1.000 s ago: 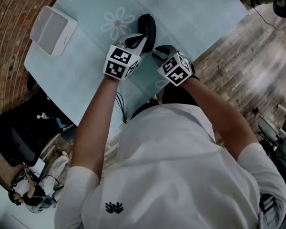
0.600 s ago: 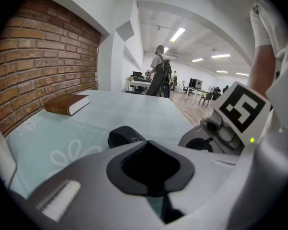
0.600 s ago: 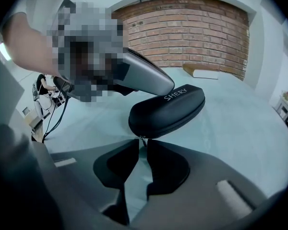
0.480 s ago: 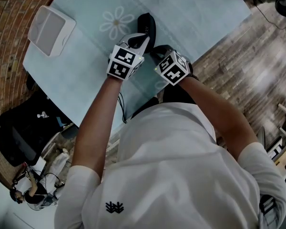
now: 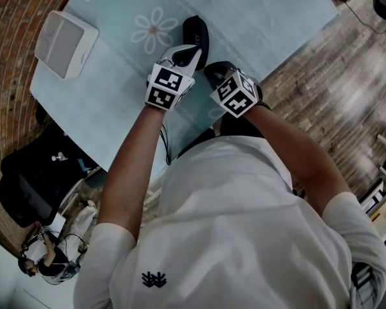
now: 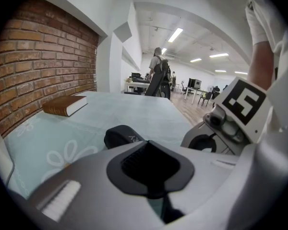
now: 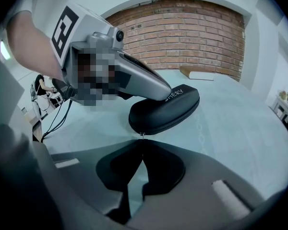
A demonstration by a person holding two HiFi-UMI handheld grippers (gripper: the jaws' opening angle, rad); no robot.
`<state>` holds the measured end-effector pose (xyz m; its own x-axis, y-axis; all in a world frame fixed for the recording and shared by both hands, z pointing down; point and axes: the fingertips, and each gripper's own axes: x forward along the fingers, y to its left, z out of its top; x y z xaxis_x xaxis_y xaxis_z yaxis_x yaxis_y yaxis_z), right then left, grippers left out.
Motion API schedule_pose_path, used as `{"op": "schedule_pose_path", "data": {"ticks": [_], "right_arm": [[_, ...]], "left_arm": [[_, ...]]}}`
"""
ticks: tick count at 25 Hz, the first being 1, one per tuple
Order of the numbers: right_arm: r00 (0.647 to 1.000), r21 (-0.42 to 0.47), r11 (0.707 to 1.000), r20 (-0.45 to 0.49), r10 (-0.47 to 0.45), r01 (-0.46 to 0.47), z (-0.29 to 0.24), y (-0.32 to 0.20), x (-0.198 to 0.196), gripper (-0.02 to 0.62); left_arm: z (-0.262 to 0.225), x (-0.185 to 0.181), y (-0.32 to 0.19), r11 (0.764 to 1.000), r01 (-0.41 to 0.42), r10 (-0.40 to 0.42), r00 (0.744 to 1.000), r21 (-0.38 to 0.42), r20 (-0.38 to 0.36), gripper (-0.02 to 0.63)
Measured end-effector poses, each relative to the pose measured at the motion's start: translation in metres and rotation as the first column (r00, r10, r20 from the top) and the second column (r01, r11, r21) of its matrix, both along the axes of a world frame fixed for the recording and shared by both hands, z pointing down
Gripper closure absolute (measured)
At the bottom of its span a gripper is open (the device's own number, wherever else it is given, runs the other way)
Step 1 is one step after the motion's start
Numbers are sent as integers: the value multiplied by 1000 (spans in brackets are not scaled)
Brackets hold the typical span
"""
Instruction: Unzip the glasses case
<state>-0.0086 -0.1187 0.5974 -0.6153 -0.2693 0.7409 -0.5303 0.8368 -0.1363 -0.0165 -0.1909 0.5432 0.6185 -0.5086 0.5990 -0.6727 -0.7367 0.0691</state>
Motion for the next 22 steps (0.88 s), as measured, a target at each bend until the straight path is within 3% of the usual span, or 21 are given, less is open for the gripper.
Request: {"op": "schedule_pose_path", "data": {"ticks": [22], "right_arm": [[999,38,999,36,19,-20,-15,-6,17,595]], "left_arm": [[3,-2,2,999,-39,38,999,-32,-27,551]]}}
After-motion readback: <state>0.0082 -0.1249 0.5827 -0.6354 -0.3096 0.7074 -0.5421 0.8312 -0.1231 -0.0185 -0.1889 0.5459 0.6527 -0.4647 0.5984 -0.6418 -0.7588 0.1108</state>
